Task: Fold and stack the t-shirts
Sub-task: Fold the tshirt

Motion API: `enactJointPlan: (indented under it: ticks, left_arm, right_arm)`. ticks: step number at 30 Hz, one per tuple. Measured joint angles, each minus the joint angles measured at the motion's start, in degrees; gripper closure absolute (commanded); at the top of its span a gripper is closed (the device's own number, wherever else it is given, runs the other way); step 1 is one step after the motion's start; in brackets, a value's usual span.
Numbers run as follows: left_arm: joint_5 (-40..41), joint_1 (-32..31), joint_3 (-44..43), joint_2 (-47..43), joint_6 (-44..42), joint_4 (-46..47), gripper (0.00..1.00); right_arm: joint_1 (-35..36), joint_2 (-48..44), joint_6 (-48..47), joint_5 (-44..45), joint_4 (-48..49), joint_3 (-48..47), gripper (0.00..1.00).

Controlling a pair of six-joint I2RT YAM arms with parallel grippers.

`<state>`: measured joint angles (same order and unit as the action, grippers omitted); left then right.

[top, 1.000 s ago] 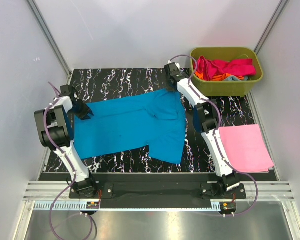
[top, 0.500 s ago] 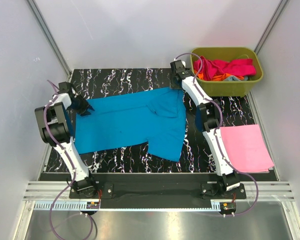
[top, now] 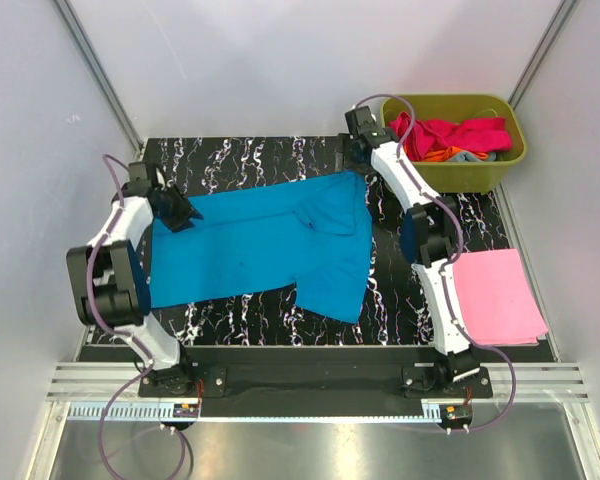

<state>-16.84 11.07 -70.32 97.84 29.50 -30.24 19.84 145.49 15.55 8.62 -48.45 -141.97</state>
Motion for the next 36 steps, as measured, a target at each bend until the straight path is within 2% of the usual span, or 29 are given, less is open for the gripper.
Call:
enactJointPlan:
  ticks: [4,8,12,18,22,25,29,32,36]
  left_arm:
    - [0.11,-3.63,6.95,-8.55,1.44,-0.26,0.59]
    - [0.15,-5.86,13.38,-15.02,3.04,-1.03,0.59]
    - [0.46,-6.32,17.07,-20.17,3.32,-3.54,0.6]
    - [2.82,-6.32,17.46,-23.23,2.4,-6.16,0.6]
    - [6.25,-5.25,16.39,-22.93,1.77,-8.31,0.6]
    - [8.22,-2.25,13.35,-21.51,1.79,-9.79,0.61]
    - [9.42,1.75,8.87,-17.97,1.84,-9.99,0.62]
    - [9.38,2.54,6.82,-15.89,2.1,-9.9,0.62]
    - [9.14,2.43,6.54,-15.28,2.45,-10.25,0.62]
  right_arm:
    - [2.58,-7.76,2.08,-6.67,0.42,7.17,0.44]
    - [6.69,-9.9,3.23,-12.48,2.25,10.58,0.63]
    - [9.64,-9.33,4.68,-16.72,2.89,12.24,0.64]
    - [9.27,-6.8,6.78,-19.45,4.7,12.31,0.71]
    - [9.18,-5.84,7.78,-19.71,5.53,15.39,0.73]
    - [9.2,-5.84,8.09,-19.89,5.68,18.49,0.79]
    - [9.27,-5.81,8.26,-20.33,6.23,21.11,0.81]
    - [9.31,-5.77,7.89,-20.31,6.75,22.05,0.88]
    - [9.33,-5.57,6.71,-20.26,7.1,22.05,0.85]
